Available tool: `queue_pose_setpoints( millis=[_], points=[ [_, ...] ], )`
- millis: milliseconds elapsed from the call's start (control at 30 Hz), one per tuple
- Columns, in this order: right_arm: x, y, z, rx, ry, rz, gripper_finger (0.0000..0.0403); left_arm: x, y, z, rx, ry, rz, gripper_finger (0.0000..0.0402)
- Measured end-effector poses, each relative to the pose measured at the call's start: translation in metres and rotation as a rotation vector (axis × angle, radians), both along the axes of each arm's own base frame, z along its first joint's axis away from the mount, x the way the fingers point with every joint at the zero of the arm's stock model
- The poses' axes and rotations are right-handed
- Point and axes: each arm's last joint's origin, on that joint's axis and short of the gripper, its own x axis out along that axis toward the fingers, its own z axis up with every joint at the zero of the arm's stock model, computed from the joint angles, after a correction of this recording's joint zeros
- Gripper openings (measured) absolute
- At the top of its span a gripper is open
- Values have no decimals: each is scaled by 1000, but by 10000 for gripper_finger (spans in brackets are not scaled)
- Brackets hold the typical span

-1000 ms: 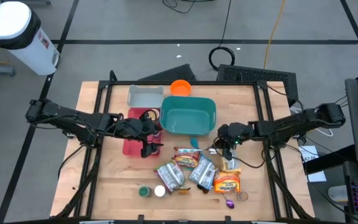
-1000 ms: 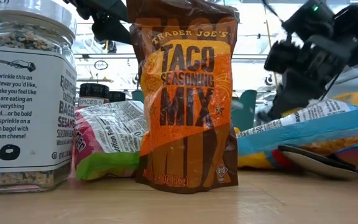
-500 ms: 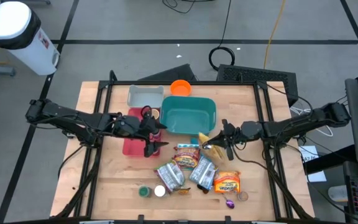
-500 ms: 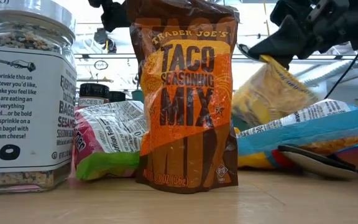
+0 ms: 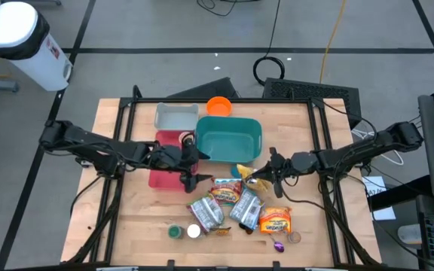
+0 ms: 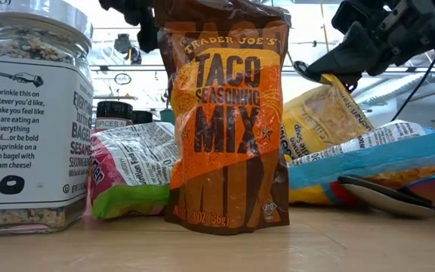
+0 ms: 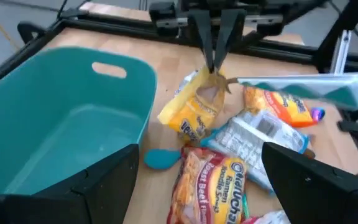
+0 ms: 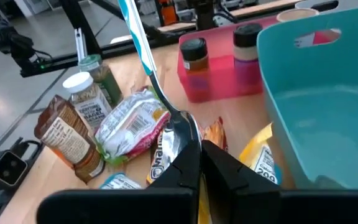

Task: Pick & Place Food Item
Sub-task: Put the blue patterned spoon into the gray bin

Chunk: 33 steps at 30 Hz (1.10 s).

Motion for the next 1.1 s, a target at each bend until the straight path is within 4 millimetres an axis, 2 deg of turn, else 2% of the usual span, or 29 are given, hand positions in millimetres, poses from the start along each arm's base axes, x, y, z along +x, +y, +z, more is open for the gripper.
queue_pose_setpoints(
  millis=[133, 200, 367, 567, 667, 767, 867, 1100],
  points=[
    [1, 0, 3, -19, -39, -19, 0, 5, 0, 21, 12, -204, 23, 347],
    [2, 1, 7, -37, -78, -36, 0, 6, -3, 24, 34, -241, 0, 347],
    [2, 6, 16, -76, -173, -71, 0, 11, -10, 20, 75, -254, -56, 347],
    [0, 12, 20, -103, -216, -75, 0, 26, -13, 0, 124, -208, -73, 347],
    [-1, 13, 20, -130, -214, -115, 0, 36, -15, -2, 88, -287, -58, 347],
    [-1, 13, 20, -139, -215, -133, 0, 45, -16, 4, 79, -440, -49, 347],
    [-1, 14, 20, -143, -220, -131, 0, 50, -19, 2, 78, -503, -67, 347],
    [-1, 14, 20, -152, -217, -129, 0, 55, -17, -4, 80, -493, -43, 347]
  ],
)
